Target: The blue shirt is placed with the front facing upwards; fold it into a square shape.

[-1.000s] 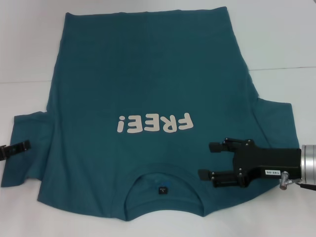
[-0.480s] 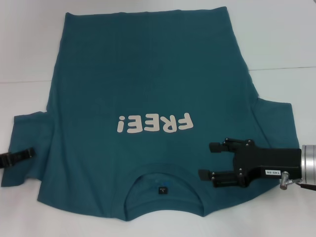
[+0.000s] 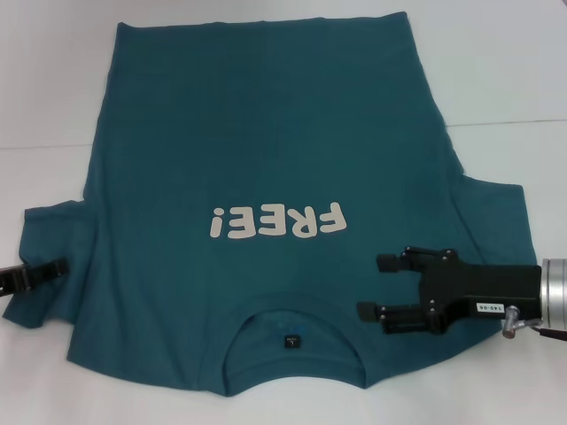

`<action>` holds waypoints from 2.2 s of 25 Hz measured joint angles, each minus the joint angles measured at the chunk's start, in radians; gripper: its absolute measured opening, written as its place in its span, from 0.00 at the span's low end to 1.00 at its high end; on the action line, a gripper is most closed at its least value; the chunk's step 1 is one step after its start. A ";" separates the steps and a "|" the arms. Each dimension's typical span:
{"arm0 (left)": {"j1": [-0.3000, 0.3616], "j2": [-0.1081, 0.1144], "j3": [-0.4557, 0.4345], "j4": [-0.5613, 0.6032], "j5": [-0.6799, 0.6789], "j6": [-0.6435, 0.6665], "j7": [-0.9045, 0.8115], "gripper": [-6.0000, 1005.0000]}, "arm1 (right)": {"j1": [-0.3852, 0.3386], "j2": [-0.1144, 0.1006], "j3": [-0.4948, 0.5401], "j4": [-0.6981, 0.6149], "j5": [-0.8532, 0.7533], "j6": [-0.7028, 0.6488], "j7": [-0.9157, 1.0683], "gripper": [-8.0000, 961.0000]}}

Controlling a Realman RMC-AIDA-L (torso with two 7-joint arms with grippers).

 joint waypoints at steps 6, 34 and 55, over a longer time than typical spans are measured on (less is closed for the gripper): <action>-0.001 0.003 0.001 -0.013 0.001 -0.019 0.011 0.64 | 0.001 0.000 0.002 0.000 0.000 0.000 0.000 0.97; 0.037 -0.018 0.026 0.112 0.002 -0.030 0.007 0.04 | -0.001 0.000 0.007 -0.008 0.007 -0.007 0.039 0.97; 0.029 -0.027 0.029 0.317 0.002 0.113 -0.051 0.04 | -0.001 -0.003 0.026 -0.013 0.009 -0.007 0.052 0.97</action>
